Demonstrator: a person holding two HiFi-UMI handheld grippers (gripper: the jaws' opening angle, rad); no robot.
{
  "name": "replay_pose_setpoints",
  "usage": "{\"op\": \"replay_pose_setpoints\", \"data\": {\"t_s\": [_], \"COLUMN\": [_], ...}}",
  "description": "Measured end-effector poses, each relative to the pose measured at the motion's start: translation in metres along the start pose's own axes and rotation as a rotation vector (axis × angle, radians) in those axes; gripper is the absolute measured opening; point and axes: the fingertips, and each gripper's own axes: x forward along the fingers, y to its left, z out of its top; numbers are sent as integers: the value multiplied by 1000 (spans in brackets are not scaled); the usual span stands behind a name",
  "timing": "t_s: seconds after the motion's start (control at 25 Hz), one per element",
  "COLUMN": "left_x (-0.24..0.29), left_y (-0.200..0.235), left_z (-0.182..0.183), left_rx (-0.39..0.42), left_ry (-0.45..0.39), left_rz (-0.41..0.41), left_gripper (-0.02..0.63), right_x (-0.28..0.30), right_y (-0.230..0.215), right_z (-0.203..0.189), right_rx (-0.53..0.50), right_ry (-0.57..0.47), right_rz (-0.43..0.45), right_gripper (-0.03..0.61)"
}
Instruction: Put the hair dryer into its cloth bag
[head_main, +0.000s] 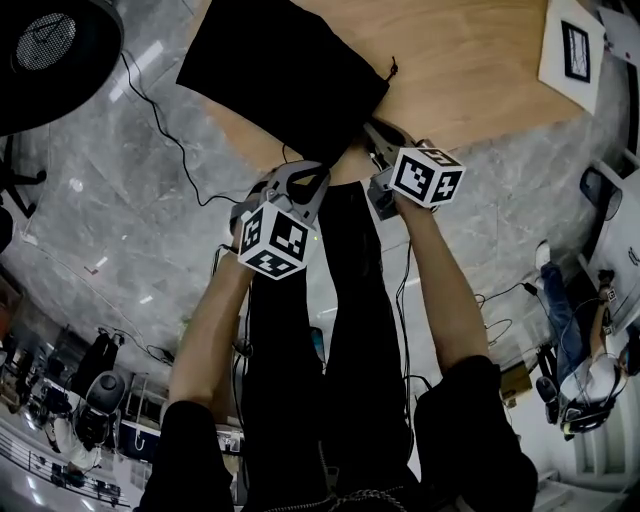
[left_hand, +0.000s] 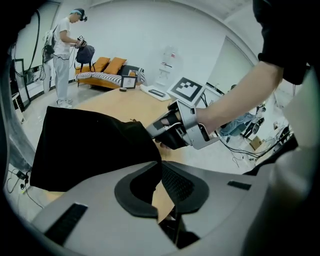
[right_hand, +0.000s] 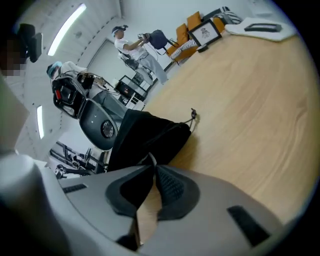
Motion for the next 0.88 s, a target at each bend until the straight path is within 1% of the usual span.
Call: {"op": "replay_pose_setpoints", "data": {"t_s": [0.08, 0.24, 0.4, 0.48, 0.6, 0.76, 0.88], "left_x": [0, -5, -7, -5, -1, 8, 18], "left_y": [0, -2, -3, 0, 7, 15, 25], "left_z": [3, 12, 18, 18, 12, 2, -13], "left_rx": [9, 30, 44, 43, 28, 7, -27], "left_ry": [-12, -47, -68, -61, -40, -4, 64], "left_rz": [4, 7, 4, 9, 29, 65, 123], "left_gripper": [31, 31, 31, 31, 31, 31, 32], "right_x": [2, 4, 12, 20, 30, 23, 10], "right_y": [8, 22, 35, 39, 34, 21, 10], "right_z": [2, 11, 24, 29, 31, 39, 37], "right_rx": [-29, -47, -23, -15, -33, -83, -119], "right_ry": [2, -13, -35, -36, -38, -86, -95], "right_rz": [22, 76, 131, 136, 73, -37, -114], "right_gripper": [26, 20, 14, 12, 14, 15, 15]}}
